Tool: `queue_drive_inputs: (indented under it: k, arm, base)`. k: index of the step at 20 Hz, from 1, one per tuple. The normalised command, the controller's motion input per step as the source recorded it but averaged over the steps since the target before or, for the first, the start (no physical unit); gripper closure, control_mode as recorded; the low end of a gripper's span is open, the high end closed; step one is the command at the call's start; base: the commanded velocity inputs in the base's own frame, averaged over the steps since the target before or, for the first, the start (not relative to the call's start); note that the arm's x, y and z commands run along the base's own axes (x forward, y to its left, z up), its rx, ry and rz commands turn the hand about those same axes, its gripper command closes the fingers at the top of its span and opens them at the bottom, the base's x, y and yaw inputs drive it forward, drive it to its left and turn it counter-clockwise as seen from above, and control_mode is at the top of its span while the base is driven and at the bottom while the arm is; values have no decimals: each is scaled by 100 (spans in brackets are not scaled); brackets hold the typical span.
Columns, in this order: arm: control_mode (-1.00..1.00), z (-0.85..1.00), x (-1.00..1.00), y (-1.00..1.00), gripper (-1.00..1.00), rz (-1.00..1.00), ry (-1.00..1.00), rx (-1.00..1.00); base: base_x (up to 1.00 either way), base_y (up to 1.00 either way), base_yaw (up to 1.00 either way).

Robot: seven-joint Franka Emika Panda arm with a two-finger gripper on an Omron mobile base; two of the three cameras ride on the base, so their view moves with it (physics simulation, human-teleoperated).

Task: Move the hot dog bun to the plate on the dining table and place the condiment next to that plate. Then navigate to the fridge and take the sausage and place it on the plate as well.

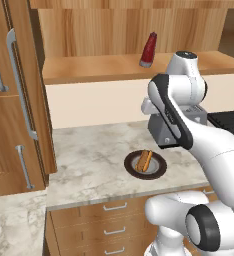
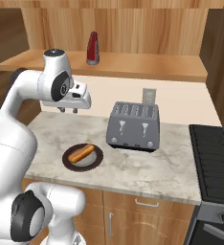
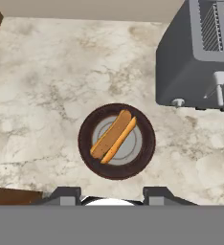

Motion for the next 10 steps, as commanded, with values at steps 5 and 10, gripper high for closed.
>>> queue_drive_inputs:
  k: [5,10]
  arm:
    - [-100,-33,-4,-3,-100,-2,-2,0]
    - [-100,-68,0,-5,-100,-7,0,0]
  base:
    - [0,0,0]
    - [0,0,0]
